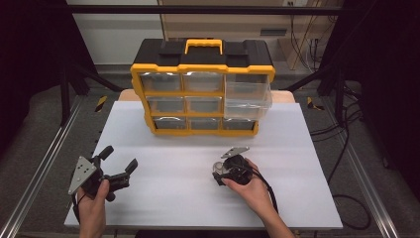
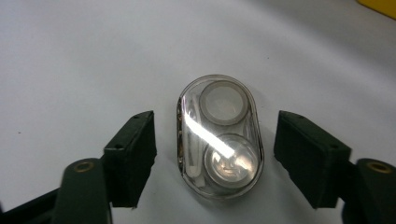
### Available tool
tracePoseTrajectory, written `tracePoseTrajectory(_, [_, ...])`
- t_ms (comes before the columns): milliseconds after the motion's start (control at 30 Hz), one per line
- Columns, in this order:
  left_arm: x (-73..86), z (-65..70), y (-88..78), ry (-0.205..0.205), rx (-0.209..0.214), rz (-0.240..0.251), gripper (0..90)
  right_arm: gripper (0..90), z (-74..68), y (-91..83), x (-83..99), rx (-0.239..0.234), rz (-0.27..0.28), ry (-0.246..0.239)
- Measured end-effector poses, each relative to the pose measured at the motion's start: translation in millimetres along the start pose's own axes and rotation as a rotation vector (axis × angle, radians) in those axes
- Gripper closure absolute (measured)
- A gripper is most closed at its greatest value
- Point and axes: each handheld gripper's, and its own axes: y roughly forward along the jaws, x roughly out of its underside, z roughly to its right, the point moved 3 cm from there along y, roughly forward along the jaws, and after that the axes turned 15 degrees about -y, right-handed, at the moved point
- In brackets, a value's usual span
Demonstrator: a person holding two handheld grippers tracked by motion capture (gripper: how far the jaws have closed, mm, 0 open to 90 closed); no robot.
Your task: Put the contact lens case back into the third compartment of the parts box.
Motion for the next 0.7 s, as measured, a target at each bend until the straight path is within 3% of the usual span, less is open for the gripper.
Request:
tracePoseTrajectory(300, [0.4, 0.3, 1.6, 0.005, -0.001, -0.008, 1.0, 42.9, 0.2, 2.9, 2.3, 0.02, -0.009, -0.006])
tracePoseTrajectory(500, [0.8, 0.3, 1.9, 0.004, -0.003, -0.01, 1.0, 48.9, -4.0, 3.1, 2.4, 0.045, -0.005, -0.039])
tracePoseTrajectory(700, [1.2, -0.3, 2.6, 0.006, -0.005, -0.014, 0.9, 49.4, -3.3, 2.0, 2.8, 0.028, 0.002, -0.044])
